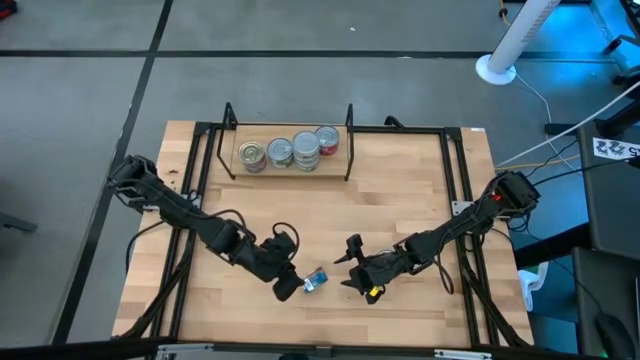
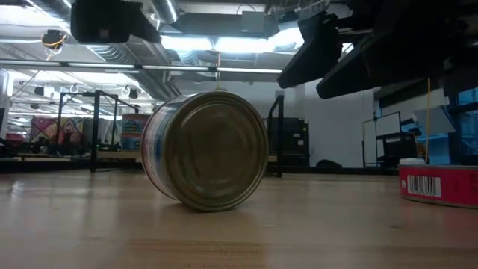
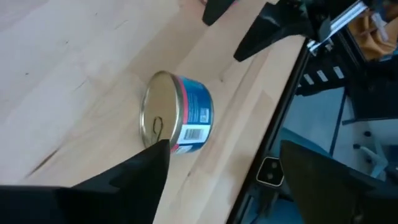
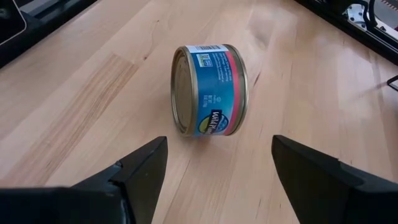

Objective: Stack canned seafood by type on shelf
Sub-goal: Stack the blue tuna can on top of the other blue tuna can on the shelf

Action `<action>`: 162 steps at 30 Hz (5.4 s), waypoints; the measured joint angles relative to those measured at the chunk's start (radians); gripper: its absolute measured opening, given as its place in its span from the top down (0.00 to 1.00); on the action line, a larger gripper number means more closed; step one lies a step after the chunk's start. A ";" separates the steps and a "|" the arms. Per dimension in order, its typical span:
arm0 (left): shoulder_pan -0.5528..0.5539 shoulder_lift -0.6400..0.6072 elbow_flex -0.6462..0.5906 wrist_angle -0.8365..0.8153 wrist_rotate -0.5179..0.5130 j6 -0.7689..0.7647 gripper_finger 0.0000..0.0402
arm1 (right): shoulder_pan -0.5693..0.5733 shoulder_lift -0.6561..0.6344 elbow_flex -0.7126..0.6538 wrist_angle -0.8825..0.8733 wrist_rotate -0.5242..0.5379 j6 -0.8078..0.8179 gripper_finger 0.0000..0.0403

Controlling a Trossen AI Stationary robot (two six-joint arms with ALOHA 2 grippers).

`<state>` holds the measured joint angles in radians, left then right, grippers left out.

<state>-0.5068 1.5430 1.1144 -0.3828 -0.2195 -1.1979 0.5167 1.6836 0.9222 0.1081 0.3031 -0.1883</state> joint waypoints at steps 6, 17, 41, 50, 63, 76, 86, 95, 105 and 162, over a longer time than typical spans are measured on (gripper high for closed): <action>-0.010 0.055 0.000 0.057 0.007 0.108 0.26 | 0.000 -0.001 0.000 -0.004 0.000 0.000 0.28; -0.010 0.072 0.000 0.032 -0.014 0.152 0.27 | 0.000 -0.001 0.000 -0.005 0.000 0.000 0.28; -0.030 0.252 0.263 -0.265 -0.128 0.236 0.27 | 0.000 -0.001 0.000 -0.007 0.019 0.008 0.28; -0.057 0.320 0.302 -0.324 -0.134 0.156 0.27 | 0.000 -0.001 0.000 -0.014 0.019 0.052 0.28; -0.056 0.366 0.303 -0.311 -0.172 0.184 0.27 | 0.000 -0.001 0.000 -0.013 0.019 0.053 0.28; -0.057 0.364 0.303 -0.257 -0.219 0.208 0.27 | 0.000 -0.001 0.000 -0.013 0.018 0.053 0.28; -0.056 0.364 0.303 -0.248 -0.236 0.204 0.27 | 0.000 -0.001 0.000 -0.013 0.018 0.053 0.28; -0.056 0.406 0.303 -0.204 -0.241 0.250 0.27 | 0.000 -0.001 0.000 -0.013 0.018 0.053 0.28; -0.056 0.449 0.303 -0.218 -0.242 0.247 0.27 | 0.000 0.000 0.000 -0.031 0.018 0.053 0.28; 0.459 0.231 0.400 -1.188 -0.665 0.674 0.53 | 0.000 -0.385 0.002 -0.354 0.027 0.052 0.28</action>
<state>-0.0483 1.7744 1.5146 -1.5703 -0.8848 -0.5241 0.5167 1.2987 0.9241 -0.2460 0.3298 -0.1362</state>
